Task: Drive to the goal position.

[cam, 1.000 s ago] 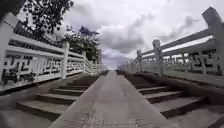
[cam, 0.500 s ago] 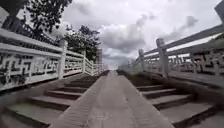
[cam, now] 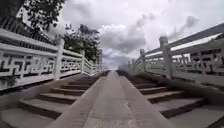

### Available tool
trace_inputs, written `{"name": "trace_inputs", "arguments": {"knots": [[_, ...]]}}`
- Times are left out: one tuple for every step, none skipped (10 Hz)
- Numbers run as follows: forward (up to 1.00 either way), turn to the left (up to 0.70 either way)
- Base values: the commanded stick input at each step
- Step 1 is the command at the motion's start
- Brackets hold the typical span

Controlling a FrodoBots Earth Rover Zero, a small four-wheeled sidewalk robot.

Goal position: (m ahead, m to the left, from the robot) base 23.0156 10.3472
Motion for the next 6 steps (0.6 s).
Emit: {"name": "trace_inputs", "arguments": {"knots": [[0.45,0.00],[0.45,0.00],[0.45,0.00],[0.45,0.00],[0.45,0.00],[0.45,0.00]]}}
